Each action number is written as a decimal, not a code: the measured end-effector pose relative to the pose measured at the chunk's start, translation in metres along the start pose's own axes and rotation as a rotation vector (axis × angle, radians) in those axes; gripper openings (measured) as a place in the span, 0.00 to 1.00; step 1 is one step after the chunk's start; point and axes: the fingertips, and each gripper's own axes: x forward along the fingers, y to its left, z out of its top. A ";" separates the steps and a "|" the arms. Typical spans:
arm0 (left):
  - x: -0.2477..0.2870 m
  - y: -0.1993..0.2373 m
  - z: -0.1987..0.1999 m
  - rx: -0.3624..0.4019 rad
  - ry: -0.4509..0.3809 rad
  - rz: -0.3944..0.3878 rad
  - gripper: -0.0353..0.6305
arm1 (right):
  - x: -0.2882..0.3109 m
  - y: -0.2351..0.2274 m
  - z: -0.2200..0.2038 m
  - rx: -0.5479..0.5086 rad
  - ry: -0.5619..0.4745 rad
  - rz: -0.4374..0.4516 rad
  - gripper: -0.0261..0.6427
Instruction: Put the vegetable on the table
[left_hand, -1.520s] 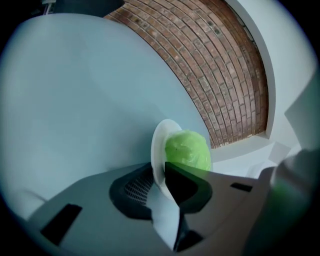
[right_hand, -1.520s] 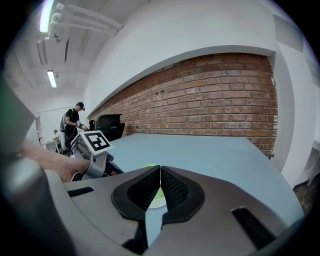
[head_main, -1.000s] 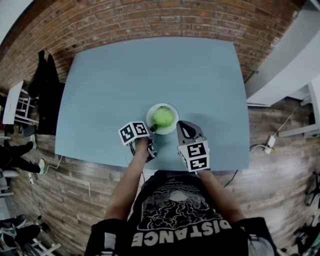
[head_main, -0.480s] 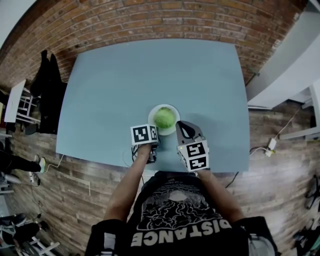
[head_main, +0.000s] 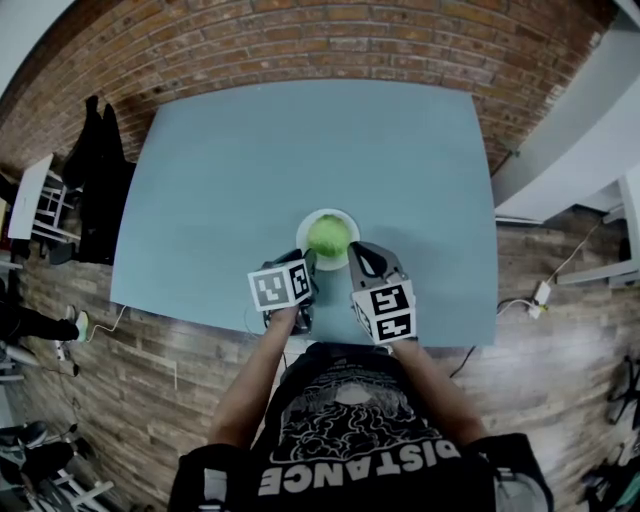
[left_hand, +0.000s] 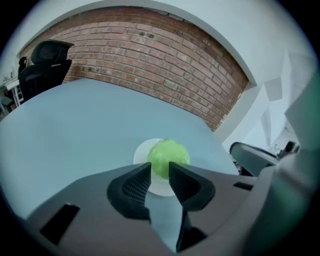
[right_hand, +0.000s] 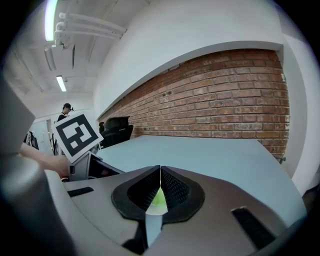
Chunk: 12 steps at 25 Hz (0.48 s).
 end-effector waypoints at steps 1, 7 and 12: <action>-0.004 -0.006 0.002 0.003 -0.021 -0.017 0.22 | -0.001 0.000 0.001 0.000 -0.001 0.002 0.05; -0.029 -0.035 0.018 0.034 -0.121 -0.072 0.22 | -0.005 0.002 0.011 -0.009 -0.014 0.027 0.05; -0.053 -0.050 0.034 0.095 -0.218 -0.064 0.14 | -0.009 0.007 0.023 -0.017 -0.032 0.049 0.05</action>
